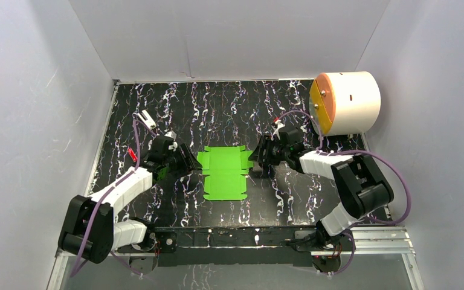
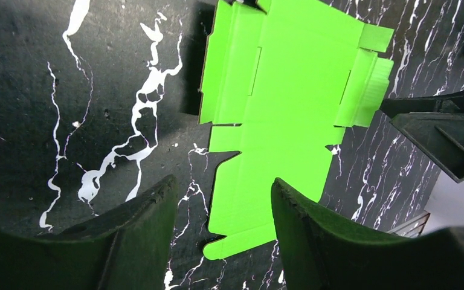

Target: Fold the paper box

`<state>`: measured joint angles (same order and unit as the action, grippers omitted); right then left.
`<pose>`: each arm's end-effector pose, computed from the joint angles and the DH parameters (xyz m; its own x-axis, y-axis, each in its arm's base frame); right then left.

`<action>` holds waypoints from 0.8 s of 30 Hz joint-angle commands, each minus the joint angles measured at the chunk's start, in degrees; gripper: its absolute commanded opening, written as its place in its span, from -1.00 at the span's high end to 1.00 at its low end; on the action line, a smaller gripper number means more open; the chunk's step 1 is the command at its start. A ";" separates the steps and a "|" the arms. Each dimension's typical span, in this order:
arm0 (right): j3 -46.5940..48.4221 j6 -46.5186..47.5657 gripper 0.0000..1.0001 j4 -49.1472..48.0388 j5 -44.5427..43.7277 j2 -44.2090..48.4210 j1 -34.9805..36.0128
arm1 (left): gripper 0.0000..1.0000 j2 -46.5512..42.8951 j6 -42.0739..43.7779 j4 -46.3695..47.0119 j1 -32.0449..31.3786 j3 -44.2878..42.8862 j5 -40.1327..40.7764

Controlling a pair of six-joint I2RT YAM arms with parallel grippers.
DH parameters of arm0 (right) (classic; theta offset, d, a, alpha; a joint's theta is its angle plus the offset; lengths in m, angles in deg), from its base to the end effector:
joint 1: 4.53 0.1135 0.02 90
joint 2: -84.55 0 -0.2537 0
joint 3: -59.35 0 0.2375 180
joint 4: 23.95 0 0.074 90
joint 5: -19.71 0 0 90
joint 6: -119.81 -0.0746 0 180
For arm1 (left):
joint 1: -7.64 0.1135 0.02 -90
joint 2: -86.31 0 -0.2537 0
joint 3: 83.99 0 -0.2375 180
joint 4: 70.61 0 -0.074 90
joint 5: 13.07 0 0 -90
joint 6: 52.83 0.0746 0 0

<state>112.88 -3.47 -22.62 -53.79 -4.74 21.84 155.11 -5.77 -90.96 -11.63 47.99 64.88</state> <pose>0.2824 0.1636 0.1406 -0.7968 0.1922 -0.5729 -0.2292 0.7810 0.5809 0.2412 -0.1008 0.1691 -0.7755 -0.4346 -0.4579 -0.0781 0.7857 -0.6136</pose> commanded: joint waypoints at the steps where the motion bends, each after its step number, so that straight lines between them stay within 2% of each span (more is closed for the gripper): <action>1: -1.31 -3.62 -0.33 -10.60 6.01 -2.38 -1.05 | -0.12 1.08 -1.91 2.88 0.65 1.43 -4.33; 9: -1.94 -7.76 -0.20 -18.44 10.27 -8.66 -1.45 | -0.11 2.13 -2.76 3.96 1.06 2.40 -4.91; 15: -1.98 -10.70 0.04 -23.27 13.45 -11.86 -1.71 | -0.11 2.22 -3.59 3.71 1.89 2.78 -4.87; 24: -3.02 -15.81 0.76 -28.41 18.23 -11.23 -3.69 | -0.11 1.22 -4.73 4.79 3.72 4.41 -5.98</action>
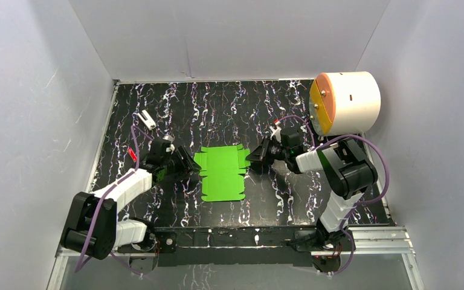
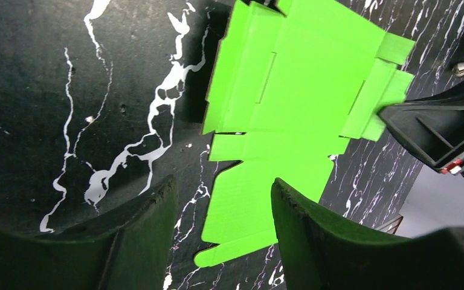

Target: Fold the paper box

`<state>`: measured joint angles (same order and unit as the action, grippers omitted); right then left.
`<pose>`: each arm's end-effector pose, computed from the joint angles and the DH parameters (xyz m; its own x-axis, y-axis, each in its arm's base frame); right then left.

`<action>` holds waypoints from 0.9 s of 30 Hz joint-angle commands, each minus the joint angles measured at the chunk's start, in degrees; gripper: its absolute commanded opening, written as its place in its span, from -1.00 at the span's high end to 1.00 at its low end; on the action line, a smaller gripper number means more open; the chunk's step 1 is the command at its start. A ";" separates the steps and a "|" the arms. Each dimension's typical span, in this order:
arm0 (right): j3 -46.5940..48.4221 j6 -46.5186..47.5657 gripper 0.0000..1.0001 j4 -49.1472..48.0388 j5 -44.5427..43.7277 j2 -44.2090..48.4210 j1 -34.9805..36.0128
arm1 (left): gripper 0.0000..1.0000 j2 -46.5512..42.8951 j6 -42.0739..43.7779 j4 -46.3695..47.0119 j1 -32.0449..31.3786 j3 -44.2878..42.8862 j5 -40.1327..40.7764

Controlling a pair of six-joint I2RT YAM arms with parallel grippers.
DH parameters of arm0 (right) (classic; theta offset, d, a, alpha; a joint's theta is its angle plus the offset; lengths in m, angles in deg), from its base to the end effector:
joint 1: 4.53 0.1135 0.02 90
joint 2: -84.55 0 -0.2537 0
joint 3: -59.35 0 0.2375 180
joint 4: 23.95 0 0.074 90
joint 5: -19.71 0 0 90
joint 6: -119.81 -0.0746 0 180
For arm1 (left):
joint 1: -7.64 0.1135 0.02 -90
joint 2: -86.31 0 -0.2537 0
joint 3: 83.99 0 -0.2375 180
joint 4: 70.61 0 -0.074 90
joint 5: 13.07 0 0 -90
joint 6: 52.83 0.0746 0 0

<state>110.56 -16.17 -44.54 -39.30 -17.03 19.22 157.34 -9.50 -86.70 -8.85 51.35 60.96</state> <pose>0.2977 0.1730 0.1106 -0.8583 0.2958 -0.4192 -0.1973 0.5640 0.8018 0.2414 -0.0929 0.1496 -0.7843 -0.4972 -0.3711 -0.1500 0.7324 -0.6641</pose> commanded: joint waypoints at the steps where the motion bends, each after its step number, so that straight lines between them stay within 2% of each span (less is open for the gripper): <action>1: -0.83 -3.72 0.79 -7.16 4.20 1.30 -1.28 | -0.11 -1.03 -0.97 0.82 1.08 1.21 -2.31; 4: -1.26 -5.30 0.86 -8.89 5.35 1.57 -1.67 | -0.11 -1.11 -1.48 1.94 1.50 1.96 -3.34; 20: -4.09 -15.13 0.97 -21.40 9.80 0.27 -2.52 | -0.07 4.76 -4.85 10.21 1.81 3.57 -8.30; 27: -4.14 -16.53 0.97 -22.71 10.55 1.16 -2.75 | -0.01 4.65 -7.14 14.71 1.90 5.31 -9.55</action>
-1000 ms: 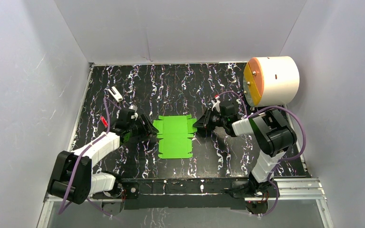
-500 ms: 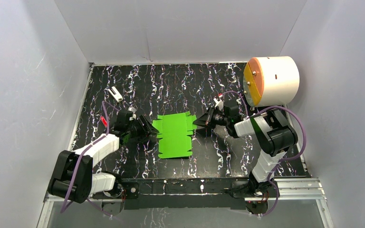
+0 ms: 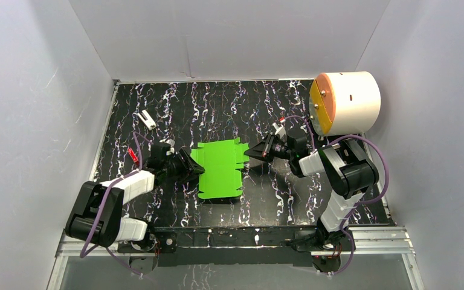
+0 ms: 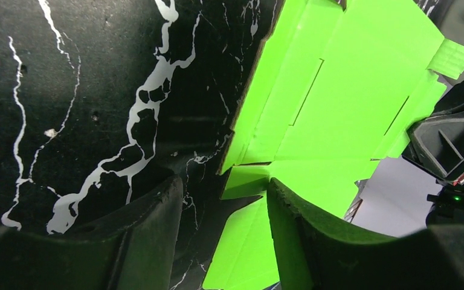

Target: Fold the paper box

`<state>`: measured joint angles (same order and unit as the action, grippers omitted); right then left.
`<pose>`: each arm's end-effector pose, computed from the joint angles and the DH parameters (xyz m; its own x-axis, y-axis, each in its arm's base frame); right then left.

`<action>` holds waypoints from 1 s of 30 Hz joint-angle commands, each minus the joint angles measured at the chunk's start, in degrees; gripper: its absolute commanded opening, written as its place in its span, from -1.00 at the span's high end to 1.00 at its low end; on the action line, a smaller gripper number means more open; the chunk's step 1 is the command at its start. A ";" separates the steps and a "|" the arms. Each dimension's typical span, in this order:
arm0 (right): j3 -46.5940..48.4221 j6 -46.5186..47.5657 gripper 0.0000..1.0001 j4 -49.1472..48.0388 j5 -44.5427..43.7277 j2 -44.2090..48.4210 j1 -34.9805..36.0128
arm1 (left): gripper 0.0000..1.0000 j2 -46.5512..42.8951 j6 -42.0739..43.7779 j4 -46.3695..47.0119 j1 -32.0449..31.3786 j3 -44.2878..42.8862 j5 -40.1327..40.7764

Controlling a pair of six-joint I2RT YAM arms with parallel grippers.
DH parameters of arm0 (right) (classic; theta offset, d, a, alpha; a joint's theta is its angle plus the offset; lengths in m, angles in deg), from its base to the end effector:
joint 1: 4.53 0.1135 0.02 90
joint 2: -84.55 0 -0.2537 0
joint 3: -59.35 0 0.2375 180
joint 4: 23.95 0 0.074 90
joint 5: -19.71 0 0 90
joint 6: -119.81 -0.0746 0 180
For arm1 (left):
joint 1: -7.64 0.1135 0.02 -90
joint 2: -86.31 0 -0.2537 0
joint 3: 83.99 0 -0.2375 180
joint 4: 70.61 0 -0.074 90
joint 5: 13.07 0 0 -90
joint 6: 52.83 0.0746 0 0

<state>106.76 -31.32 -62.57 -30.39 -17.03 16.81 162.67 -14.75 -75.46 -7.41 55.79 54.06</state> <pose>0.2959 0.1670 0.1343 -0.8691 0.3817 -0.3146 -0.1940 0.3219 0.9267 0.2433 -0.0954 0.1264 -0.8020 -0.5354 -0.2649 -0.1763 0.6359 -0.7514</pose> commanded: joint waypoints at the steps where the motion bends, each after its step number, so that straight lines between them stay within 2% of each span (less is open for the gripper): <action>1: -0.27 -1.28 0.97 -4.60 1.65 1.25 -0.38 | 0.02 -0.68 -2.20 3.91 0.46 0.88 -3.00; 14: -0.37 -0.44 0.96 -4.22 1.54 0.77 -0.34 | 0.78 -1.90 -2.21 5.31 0.46 0.77 -3.25; 23: 0.58 2.46 0.94 1.16 -0.58 1.48 0.33 | 0.89 -3.57 0.21 1.91 -0.21 -0.21 0.44; 30: 3.21 7.47 0.90 9.52 -4.12 2.48 2.05 | 0.88 -3.07 5.80 -5.28 -6.33 -5.20 8.92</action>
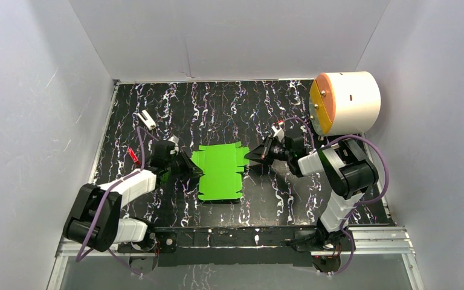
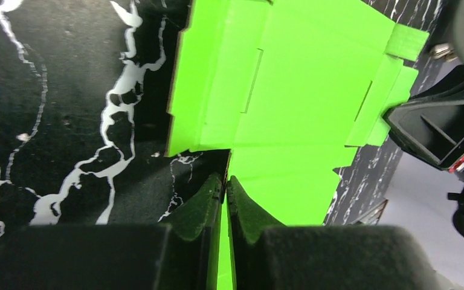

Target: Fold the paper box

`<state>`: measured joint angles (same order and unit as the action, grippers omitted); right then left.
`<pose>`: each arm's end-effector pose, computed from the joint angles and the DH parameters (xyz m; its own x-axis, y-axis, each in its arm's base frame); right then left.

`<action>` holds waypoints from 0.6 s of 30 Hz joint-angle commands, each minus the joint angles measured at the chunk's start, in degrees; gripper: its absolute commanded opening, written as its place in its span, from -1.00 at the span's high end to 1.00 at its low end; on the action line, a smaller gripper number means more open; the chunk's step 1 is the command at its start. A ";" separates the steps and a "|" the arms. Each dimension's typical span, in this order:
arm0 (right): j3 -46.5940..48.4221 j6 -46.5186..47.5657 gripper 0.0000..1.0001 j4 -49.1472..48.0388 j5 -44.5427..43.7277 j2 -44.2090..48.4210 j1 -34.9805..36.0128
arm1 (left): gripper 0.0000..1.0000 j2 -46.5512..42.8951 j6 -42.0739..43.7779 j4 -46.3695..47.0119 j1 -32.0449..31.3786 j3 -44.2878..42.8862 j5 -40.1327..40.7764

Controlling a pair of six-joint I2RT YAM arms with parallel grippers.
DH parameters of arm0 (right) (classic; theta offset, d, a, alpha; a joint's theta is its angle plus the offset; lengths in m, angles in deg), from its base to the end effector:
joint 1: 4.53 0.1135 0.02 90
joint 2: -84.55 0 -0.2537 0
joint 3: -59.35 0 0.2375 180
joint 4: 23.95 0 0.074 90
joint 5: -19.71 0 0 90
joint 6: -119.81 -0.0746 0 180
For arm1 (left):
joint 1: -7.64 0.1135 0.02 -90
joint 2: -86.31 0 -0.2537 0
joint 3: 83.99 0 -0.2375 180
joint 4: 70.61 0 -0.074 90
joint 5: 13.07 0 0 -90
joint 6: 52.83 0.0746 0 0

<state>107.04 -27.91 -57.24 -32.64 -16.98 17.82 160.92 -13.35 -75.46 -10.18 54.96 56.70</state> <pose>0.2929 0.1697 0.1236 -0.8752 0.3639 -0.3188 -0.1688 0.3878 0.9062 0.2429 -0.1052 0.1373 -0.7968 -0.5046 -0.3324 -0.1099 0.6620 -0.7414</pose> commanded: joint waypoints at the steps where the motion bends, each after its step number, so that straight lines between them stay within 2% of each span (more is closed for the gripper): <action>1: 3.27 4.70 0.89 5.33 -2.35 2.48 1.30 | 0.88 -1.23 5.35 -6.68 -4.81 -5.21 8.37; 6: 5.31 7.95 0.89 11.03 -5.14 2.78 2.44 | 0.88 0.21 8.83 -13.29 -10.13 -9.47 16.95; 18: 9.83 13.59 0.88 21.84 -12.53 3.89 5.97 | 0.90 10.29 13.77 -24.64 -19.56 -19.81 32.52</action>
<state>113.93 -16.72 -38.07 -43.19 -15.60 22.43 169.23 -1.99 -95.35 -27.21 39.33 82.76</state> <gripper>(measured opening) 0.078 0.053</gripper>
